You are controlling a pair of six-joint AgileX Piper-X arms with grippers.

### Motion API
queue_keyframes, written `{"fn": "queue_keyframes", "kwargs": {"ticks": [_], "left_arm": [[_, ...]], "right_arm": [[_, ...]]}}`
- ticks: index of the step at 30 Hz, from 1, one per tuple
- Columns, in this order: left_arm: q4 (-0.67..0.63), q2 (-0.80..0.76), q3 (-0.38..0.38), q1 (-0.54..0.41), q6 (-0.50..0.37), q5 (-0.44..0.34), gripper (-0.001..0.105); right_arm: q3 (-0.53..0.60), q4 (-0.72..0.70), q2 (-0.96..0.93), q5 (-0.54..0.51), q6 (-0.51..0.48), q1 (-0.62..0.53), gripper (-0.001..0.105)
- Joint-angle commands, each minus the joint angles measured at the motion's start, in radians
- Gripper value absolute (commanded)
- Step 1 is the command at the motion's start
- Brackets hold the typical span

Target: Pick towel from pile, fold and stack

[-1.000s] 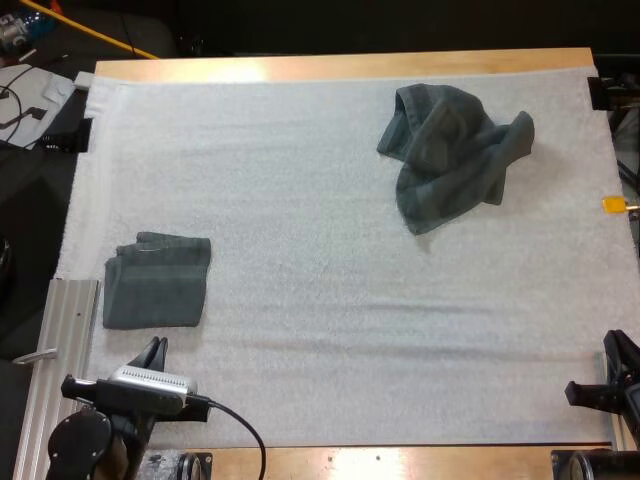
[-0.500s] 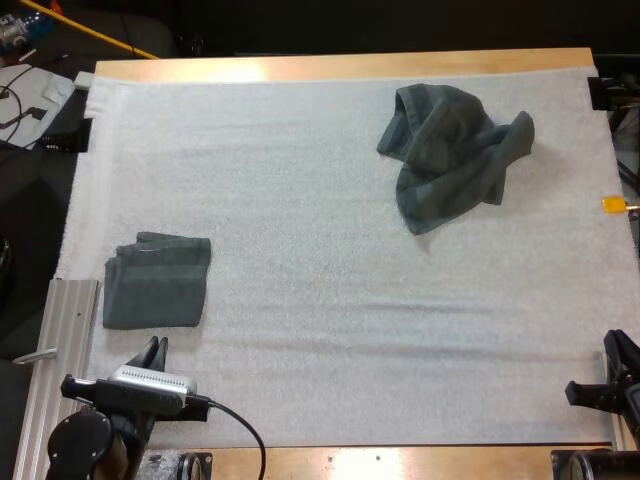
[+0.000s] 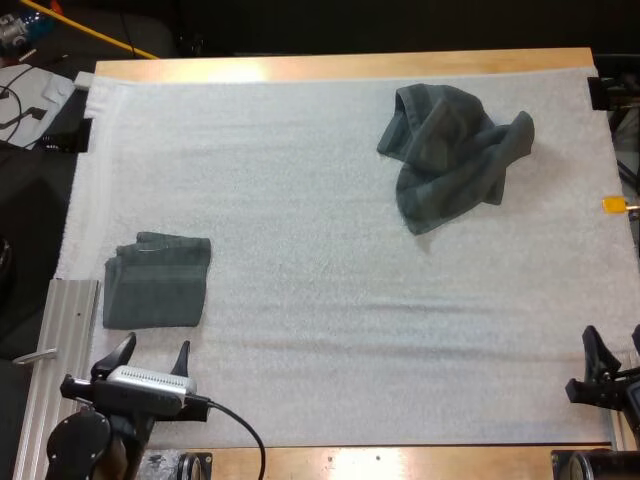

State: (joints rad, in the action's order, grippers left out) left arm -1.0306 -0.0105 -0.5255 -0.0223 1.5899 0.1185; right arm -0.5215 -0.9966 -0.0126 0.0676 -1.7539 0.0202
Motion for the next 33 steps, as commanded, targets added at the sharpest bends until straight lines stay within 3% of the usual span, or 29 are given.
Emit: {"fn": "queue_keyframes", "kwargs": {"ticks": [1, 33], "left_arm": [[0.010, -0.124, -0.005, 0.003, 0.007, 0.003, 0.060], [0.013, -0.138, -0.003, 0.003, 0.009, 0.007, 0.060]], "right_arm": [[0.000, 0.008, -0.037, 0.005, -0.002, -0.002, 0.054], [0.004, 0.002, -0.040, -0.001, -0.002, -0.003, 0.051]]}}
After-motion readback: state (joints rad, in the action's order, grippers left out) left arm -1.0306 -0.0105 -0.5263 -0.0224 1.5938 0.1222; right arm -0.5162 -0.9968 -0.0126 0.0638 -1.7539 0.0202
